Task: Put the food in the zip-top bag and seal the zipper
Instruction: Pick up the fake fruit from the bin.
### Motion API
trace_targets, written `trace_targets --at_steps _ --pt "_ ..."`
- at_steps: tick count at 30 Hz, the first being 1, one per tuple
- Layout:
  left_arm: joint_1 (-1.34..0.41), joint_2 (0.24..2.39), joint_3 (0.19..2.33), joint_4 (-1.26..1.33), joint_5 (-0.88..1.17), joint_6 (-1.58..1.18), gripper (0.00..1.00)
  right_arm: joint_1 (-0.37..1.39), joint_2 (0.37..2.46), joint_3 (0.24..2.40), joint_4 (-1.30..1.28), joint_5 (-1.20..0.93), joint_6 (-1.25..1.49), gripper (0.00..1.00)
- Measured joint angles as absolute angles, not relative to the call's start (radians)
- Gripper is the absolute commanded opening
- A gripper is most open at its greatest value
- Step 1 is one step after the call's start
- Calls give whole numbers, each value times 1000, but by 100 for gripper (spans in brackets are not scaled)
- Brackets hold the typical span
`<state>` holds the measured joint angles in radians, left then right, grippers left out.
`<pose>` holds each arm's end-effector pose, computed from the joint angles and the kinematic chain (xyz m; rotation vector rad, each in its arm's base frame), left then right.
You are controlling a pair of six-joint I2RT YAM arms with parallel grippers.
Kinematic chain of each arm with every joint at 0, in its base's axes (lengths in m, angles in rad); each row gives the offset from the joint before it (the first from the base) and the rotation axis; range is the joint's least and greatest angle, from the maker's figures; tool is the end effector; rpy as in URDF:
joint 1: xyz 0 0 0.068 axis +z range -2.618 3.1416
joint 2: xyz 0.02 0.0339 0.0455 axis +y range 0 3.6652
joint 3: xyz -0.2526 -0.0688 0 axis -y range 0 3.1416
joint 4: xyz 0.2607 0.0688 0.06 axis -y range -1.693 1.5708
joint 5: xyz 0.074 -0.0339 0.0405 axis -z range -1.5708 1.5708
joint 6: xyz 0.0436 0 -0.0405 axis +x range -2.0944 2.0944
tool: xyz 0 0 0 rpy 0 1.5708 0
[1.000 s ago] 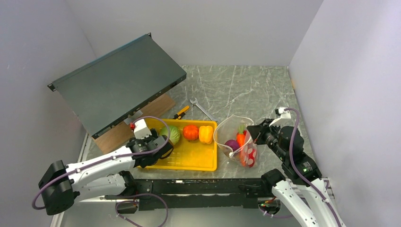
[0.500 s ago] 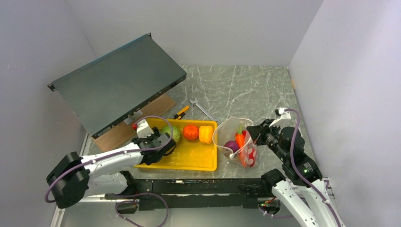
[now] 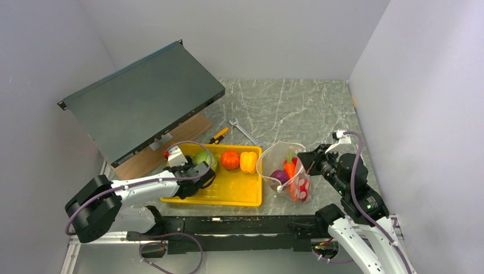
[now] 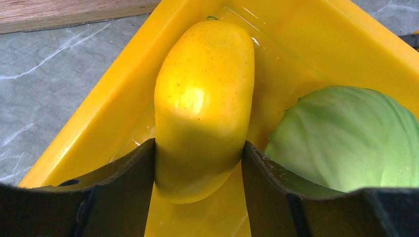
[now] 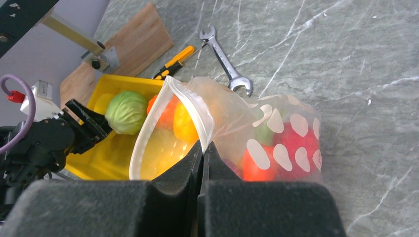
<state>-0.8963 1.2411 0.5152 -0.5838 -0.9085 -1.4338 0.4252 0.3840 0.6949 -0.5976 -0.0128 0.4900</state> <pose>0.1512 -0.1340 0.1269 -0.7224 2.0902 0.1591 0.1168 0.0535 0.3118 0.0527 1.9071 0.6412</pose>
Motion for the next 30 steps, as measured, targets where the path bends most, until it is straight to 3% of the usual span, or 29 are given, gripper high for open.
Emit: trace_targets --at_steps 4,10,19,30 --pt "-896 1231 533 -612 -868 -1401 35 425 384 695 -597 -14 490 0" --pt "-896 1089 535 -636 -766 -1319 14 425 387 694 -597 -30 490 0" --pt "-896 829 535 -647 -592 -1124 1 425 400 694 -591 -35 490 0" --pt "-896 703 694 -705 -337 -901 0 425 422 693 -572 -37 490 0"
